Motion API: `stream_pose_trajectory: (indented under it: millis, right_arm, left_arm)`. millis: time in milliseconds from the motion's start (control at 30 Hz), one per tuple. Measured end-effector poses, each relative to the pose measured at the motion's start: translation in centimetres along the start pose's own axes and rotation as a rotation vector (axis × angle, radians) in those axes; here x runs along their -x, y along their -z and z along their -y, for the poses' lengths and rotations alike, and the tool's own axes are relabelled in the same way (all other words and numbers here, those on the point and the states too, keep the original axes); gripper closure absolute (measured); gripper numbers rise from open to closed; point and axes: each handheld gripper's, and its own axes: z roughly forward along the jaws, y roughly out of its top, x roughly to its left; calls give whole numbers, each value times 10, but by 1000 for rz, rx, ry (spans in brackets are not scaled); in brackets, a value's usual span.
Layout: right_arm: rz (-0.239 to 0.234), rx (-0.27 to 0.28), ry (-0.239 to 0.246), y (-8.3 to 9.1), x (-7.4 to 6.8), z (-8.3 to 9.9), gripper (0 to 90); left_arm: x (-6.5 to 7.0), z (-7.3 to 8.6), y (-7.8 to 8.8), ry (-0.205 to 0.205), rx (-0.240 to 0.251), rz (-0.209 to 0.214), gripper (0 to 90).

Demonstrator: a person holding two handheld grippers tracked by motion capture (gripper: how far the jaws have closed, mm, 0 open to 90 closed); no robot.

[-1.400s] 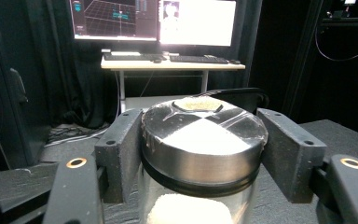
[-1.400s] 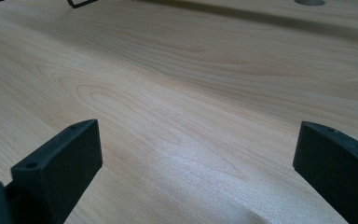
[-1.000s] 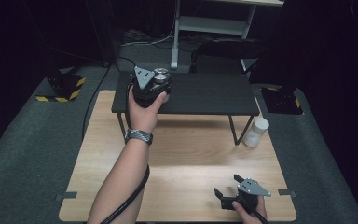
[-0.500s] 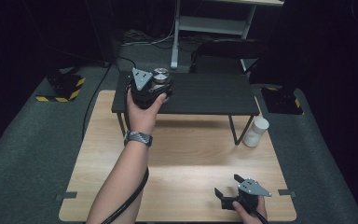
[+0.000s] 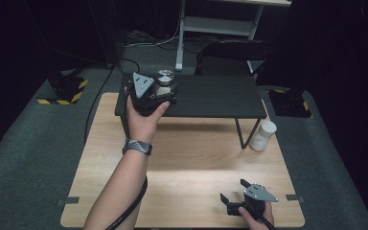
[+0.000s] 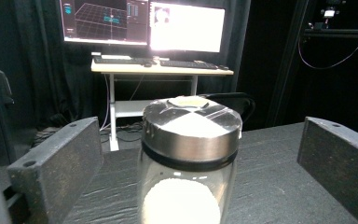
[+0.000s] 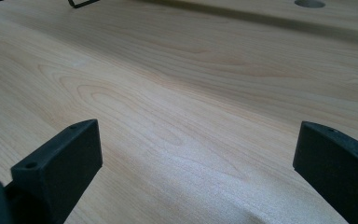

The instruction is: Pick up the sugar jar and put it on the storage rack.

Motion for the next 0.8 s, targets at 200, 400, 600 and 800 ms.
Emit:
stream_pose_trajectory:
  millis: [200,400,600,800]
  right_arm:
    - [-1,1,0,0,0,0,12]
    - [1,1,9,0,-1,0,11]
    - [1,-1,12,0,-2,0,12]
    - [3,-3,15,0,-2,-1,11]
  left_arm:
    - [-2,3,10,-15,-1,6,2]
    - [-4,11,21,-60,-7,27,2]
    - [-9,20,35,-41,13,44,2]
    - [-11,27,47,-52,24,55,2]
